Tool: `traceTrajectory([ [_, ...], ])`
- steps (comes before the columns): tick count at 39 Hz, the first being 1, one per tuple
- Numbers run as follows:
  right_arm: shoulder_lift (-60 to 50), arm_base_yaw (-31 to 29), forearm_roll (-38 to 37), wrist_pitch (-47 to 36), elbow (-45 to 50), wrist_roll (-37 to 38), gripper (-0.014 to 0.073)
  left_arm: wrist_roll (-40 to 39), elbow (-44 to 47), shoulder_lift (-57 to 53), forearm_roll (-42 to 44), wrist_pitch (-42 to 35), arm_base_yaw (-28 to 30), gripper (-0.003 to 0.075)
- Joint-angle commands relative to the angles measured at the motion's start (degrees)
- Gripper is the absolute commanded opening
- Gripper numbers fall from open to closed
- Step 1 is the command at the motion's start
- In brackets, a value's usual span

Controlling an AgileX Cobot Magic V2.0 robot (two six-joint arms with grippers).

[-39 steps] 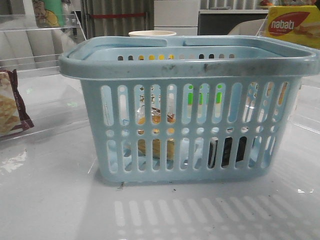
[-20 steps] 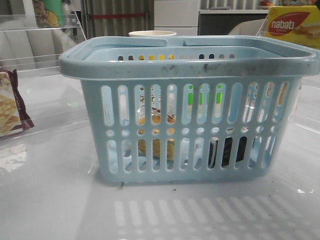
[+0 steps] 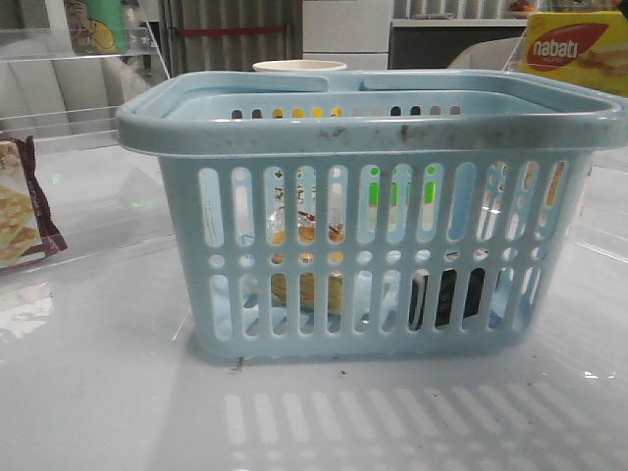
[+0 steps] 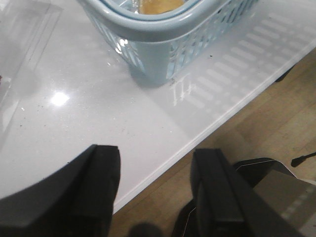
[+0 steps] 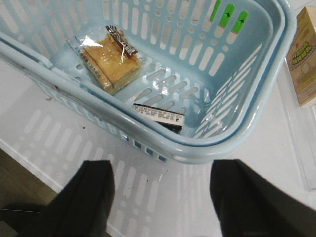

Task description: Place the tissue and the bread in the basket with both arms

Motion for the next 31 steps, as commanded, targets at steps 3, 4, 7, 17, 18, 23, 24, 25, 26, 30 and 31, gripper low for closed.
traceTrajectory([
  [3, -1.05, 0.00, -0.65, -1.80, -1.55, -0.11, 0.0523, -1.70, -1.44, -0.52, 0.88, -4.74, -0.35, 0.0403],
  [4, -1.43, 0.00, -0.65, -1.10, -1.46, 0.13, 0.0516, -1.70, -1.44, -0.52, 0.88, -4.88, -0.35, 0.0403],
  [7, -3.00, -0.10, -0.65, 0.48, -0.82, 0.87, 0.0485, -1.70, -1.44, -0.25, 0.88, -5.15, -0.35, 0.0403],
  [17, -10.54, -0.11, -0.65, 1.55, 5.34, 4.32, 0.0366, -1.70, -1.44, 0.42, 0.88, -5.15, -0.35, 0.0403],
  [18, -11.01, -0.11, -0.65, 1.55, 5.95, 4.32, 0.0357, -1.70, -1.44, 0.62, 0.88, -5.15, -0.35, 0.0403],
  [23, -12.71, -0.11, -0.65, 1.60, 7.84, 4.32, 0.0295, -1.70, -1.44, 1.37, 0.88, -5.39, -0.35, 0.0400],
  [24, -12.83, -0.11, -0.65, 1.60, 8.06, 4.32, 0.0274, -1.70, -1.44, 1.40, 0.88, -5.66, -0.35, 0.0399],
  [25, -12.84, -0.11, -0.65, 1.67, 8.20, 4.32, 0.0258, -1.70, -1.44, 1.50, 0.88, -5.80, -0.35, 0.0395],
  [26, -12.84, -0.11, -0.65, 1.67, 8.36, 4.32, 0.0241, -1.70, -1.44, 1.74, 0.88, -6.05, -0.35, 0.0384],
  [30, -12.84, -0.11, -0.65, 1.71, 8.65, 4.32, 0.0146, -1.70, -1.44, 2.50, 0.88, -6.89, -0.35, 0.0296],
  [31, -12.84, -0.11, -0.65, 1.71, 8.65, 4.32, 0.0122, -1.70, -1.44, 2.62, 0.88, -6.87, -0.35, 0.0265],
])
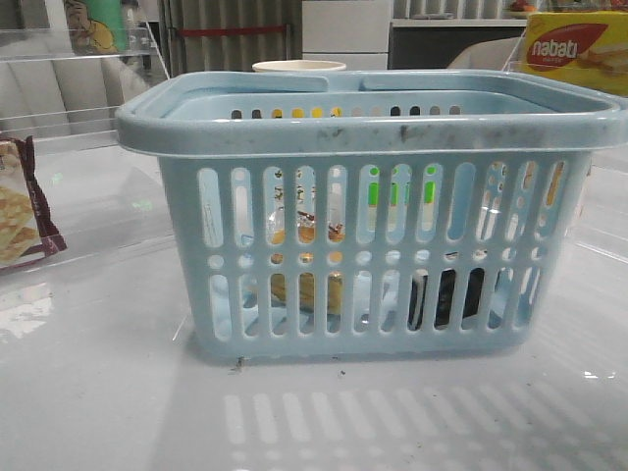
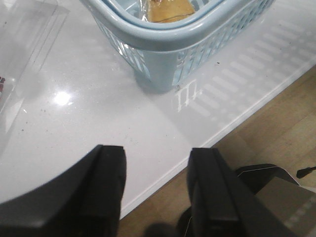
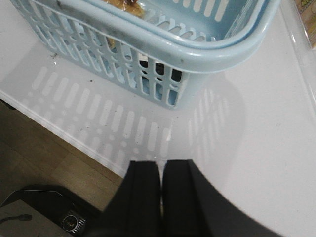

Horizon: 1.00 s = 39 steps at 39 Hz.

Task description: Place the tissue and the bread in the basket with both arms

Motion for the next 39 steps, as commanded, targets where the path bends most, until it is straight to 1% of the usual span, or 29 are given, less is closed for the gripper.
traceTrajectory([
  [1, -0.16, -0.11, -0.65, -3.66, -1.42, 0.22, 0.0101, -0.54, -1.44, 0.29, -0.01, -3.87, -0.35, 0.0239],
  [4, -0.16, -0.11, -0.65, -3.66, -1.42, 0.22, 0.0057, -0.54, -1.44, 0.42, -0.01, -3.87, -0.35, 0.0147],
  [7, -0.16, -0.11, -0.65, -3.76, -1.42, 0.22, 0.0056, -0.54, -1.44, 0.42, -0.01, -3.87, -0.35, 0.0089],
  [35, -0.16, -0.11, -0.65, -3.82, -1.42, 0.22, 0.0056, -0.54, -1.44, 0.42, -0.01, -3.75, -0.35, 0.0091],
  [39, -0.16, -0.11, -0.65, -3.77, -1.42, 0.22, 0.0056, 1.64, -1.44, -1.68, 0.86, -3.75, 1.36, 0.0092],
])
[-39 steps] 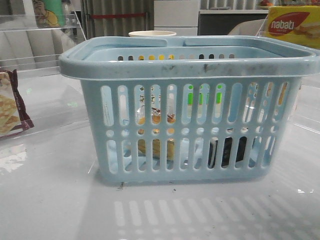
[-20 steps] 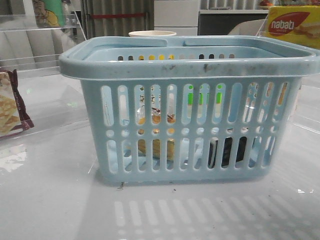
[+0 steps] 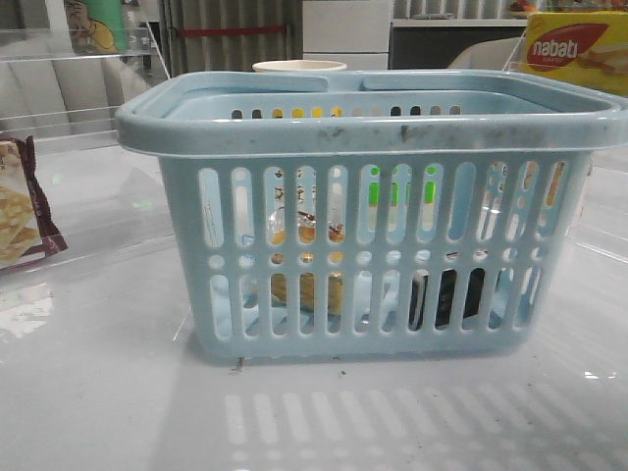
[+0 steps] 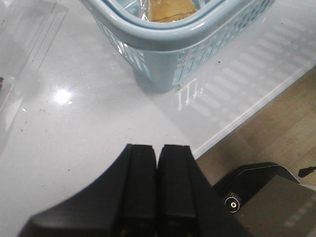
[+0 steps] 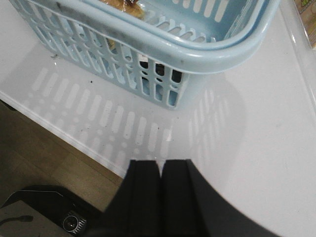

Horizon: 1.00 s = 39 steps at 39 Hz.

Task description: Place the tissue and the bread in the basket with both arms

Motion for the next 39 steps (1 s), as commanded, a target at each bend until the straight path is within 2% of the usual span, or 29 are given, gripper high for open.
traceTrajectory([
  [1, -0.16, -0.11, -0.65, -3.77, -1.42, 0.03, 0.0056, 1.19, -1.32, -2.73, 0.96, -3.98, 1.79, 0.0092],
  [9, -0.16, -0.11, -0.65, -3.77, -1.42, 0.03, 0.0056, 1.19, 5.95, -13.52, 0.96, -19.23, 12.77, 0.0092],
  [21, -0.16, -0.11, -0.65, -3.77, -1.42, 0.03, 0.0056, 1.19, 29.29, -35.37, 0.96, -40.65, 28.76, 0.0092],
  [30, -0.16, -0.11, -0.65, -3.77, -1.42, 0.03, 0.0056, 1.19, 41.62, -45.21, -2.33, -48.68, 34.54, 0.0092],
  [39, -0.16, -0.11, -0.65, -3.77, -1.42, 0.03, 0.0056, 1.19, 47.52, -49.70, -4.09, -51.37, 36.68, 0.0092],
])
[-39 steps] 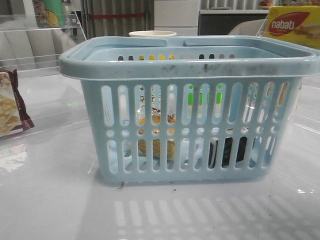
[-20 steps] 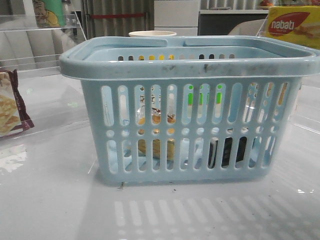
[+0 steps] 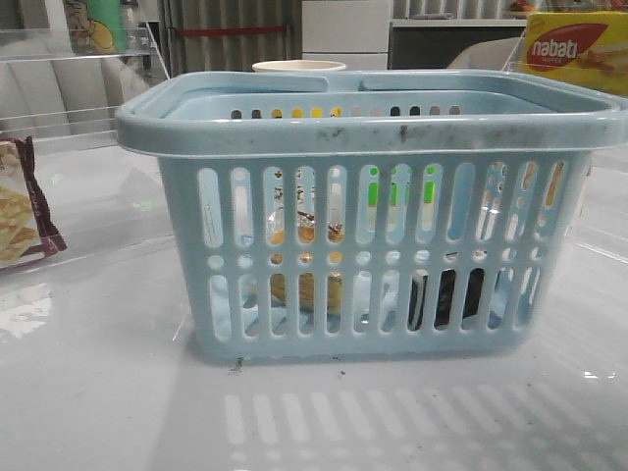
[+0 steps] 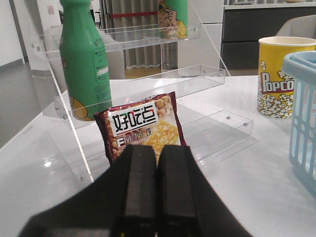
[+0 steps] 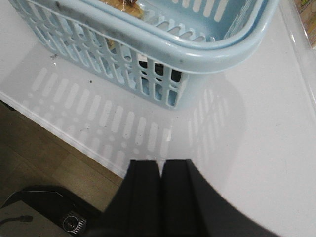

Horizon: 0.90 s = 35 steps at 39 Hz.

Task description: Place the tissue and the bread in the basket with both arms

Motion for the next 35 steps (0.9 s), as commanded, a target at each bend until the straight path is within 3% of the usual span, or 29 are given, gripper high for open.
traceTrajectory([
  [1, -0.16, -0.11, -0.61, -3.77, -1.42, -0.06, 0.0056, 0.01, -0.34, -1.35, -0.93, -6.37, 0.36, 0.0092],
  [35, -0.08, -0.11, -0.61, -3.72, -1.42, -0.06, 0.0056, 0.01, 0.60, -1.50, -0.98, -7.53, -0.01, 0.0091],
])
